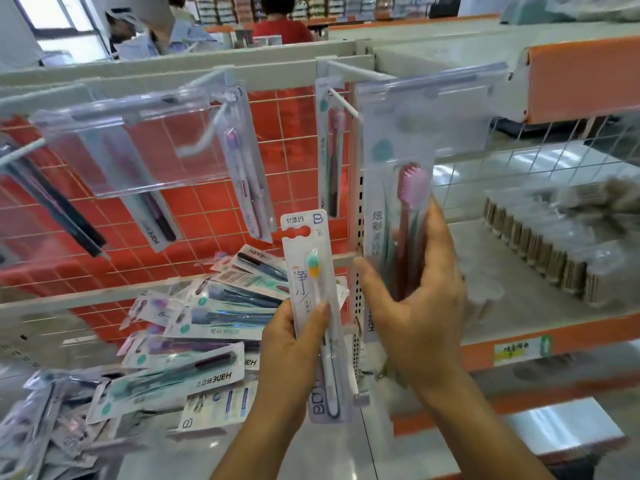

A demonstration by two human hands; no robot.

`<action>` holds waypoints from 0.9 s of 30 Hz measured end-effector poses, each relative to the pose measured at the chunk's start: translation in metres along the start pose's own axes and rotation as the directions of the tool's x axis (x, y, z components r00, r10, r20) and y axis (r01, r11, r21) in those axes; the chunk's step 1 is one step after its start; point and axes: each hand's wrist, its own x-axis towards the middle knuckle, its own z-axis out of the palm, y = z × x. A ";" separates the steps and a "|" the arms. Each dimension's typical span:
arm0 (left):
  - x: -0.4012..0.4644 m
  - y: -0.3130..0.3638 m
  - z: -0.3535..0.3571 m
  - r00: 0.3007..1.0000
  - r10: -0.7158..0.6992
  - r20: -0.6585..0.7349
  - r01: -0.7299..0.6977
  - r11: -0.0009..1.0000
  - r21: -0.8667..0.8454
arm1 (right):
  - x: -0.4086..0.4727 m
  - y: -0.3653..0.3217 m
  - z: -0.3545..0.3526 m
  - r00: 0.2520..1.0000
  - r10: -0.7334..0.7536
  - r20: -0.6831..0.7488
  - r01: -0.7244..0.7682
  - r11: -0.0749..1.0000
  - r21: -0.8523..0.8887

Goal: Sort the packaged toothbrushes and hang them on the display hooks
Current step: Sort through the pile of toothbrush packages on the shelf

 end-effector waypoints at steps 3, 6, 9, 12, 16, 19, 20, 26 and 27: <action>0.002 0.000 -0.003 1.000 -0.002 -0.012 0.002 1.000 0.017 | -0.003 0.006 0.006 1.000 -0.023 0.008 0.023 0.999 -0.046; 0.006 0.000 -0.005 1.000 -0.006 -0.022 0.006 1.000 0.002 | -0.003 0.007 0.010 1.000 0.003 0.005 -0.002 0.999 -0.053; 0.010 0.002 -0.007 0.999 -0.008 -0.032 0.008 1.000 -0.015 | 0.006 0.008 0.017 0.994 0.094 0.057 -0.092 0.995 -0.034; 0.014 0.002 -0.010 0.998 -0.031 -0.061 0.029 0.999 -0.035 | 0.024 0.018 0.034 0.992 0.115 0.042 -0.111 0.991 -0.077; 0.020 0.000 -0.015 0.996 -0.028 -0.086 0.028 1.000 -0.006 | 0.065 0.041 0.073 0.991 0.133 0.031 -0.130 0.988 -0.089; 0.023 0.001 -0.017 0.996 -0.028 -0.088 0.027 1.000 -0.014 | 0.094 0.050 0.100 0.993 0.115 0.032 -0.111 0.989 -0.101; 0.023 0.002 -0.018 0.996 -0.030 -0.086 0.028 0.999 -0.021 | 0.102 0.050 0.106 0.992 0.123 0.041 -0.118 0.988 -0.104; 0.025 0.006 -0.025 0.996 -0.035 -0.085 0.033 0.999 -0.023 | 0.124 0.050 0.115 0.972 0.234 0.028 -0.231 0.970 -0.080; 0.025 0.007 -0.025 0.996 -0.033 -0.086 0.031 0.999 -0.021 | 0.125 0.049 0.116 0.974 0.225 0.019 -0.223 0.972 -0.069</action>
